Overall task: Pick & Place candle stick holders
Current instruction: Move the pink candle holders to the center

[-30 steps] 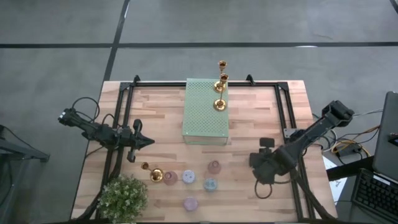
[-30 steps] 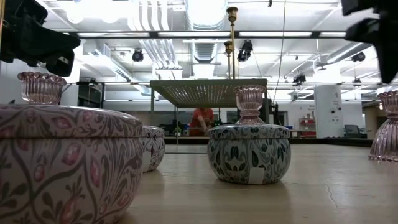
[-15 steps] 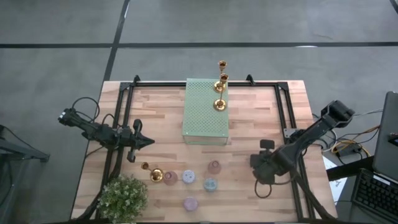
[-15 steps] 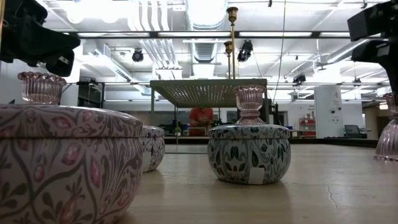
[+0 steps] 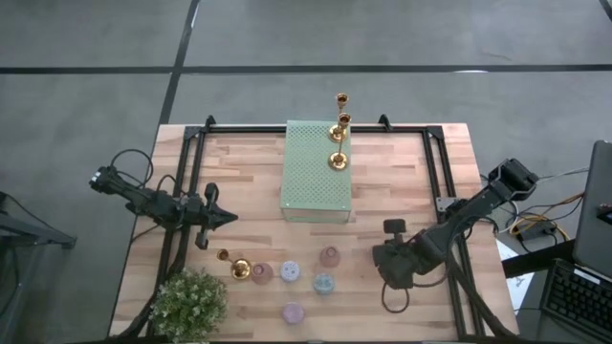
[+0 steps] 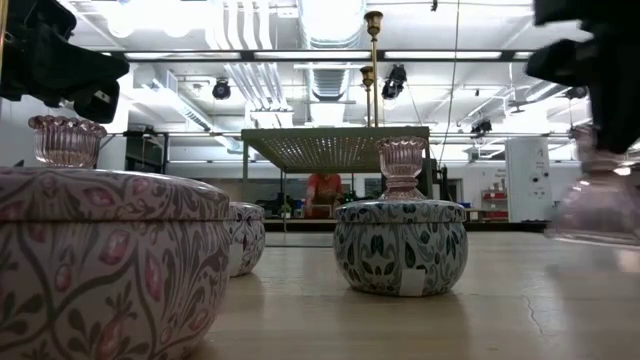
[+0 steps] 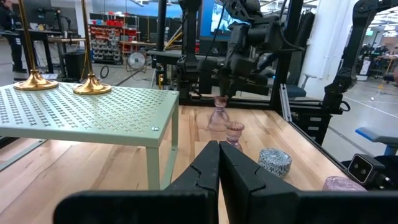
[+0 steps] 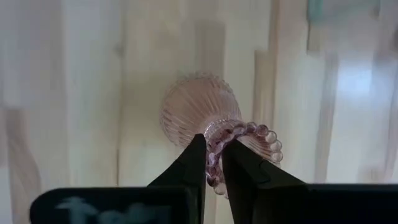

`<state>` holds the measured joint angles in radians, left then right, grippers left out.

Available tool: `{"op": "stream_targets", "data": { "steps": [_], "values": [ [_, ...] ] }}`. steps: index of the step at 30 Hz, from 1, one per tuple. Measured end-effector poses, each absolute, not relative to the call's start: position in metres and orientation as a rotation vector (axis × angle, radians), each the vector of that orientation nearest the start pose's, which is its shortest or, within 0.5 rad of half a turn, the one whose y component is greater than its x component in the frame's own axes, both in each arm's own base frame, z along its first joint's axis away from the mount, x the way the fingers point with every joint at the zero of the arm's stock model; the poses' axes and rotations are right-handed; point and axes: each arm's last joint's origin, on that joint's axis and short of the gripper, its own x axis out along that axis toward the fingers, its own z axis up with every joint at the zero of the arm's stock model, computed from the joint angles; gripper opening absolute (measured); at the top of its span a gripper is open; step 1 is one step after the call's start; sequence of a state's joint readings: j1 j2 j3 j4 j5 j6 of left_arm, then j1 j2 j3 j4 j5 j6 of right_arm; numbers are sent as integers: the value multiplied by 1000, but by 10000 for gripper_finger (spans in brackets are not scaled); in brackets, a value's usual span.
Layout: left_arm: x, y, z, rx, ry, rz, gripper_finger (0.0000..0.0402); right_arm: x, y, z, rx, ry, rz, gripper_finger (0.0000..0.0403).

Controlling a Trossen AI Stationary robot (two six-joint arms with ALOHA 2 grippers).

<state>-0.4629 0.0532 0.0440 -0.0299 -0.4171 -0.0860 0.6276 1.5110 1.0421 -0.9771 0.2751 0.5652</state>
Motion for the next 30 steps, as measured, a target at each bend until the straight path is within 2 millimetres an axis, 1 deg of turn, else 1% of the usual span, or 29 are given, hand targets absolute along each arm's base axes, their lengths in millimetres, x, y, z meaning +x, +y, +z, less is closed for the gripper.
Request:
{"op": "stream_targets", "data": {
  "steps": [5,14,25,30],
  "values": [
    [91,-32,172,-69,37,-44,12,239,146,219,-255,1286,-63,34],
    [91,-32,172,-69,37,-44,12,284,137,213,-376,1324,-14,30],
    [91,-32,172,-69,38,-44,12,324,142,204,-500,1336,74,30],
    [91,-32,172,-69,37,-45,12,336,141,205,-534,1325,104,29]
  ]
}}
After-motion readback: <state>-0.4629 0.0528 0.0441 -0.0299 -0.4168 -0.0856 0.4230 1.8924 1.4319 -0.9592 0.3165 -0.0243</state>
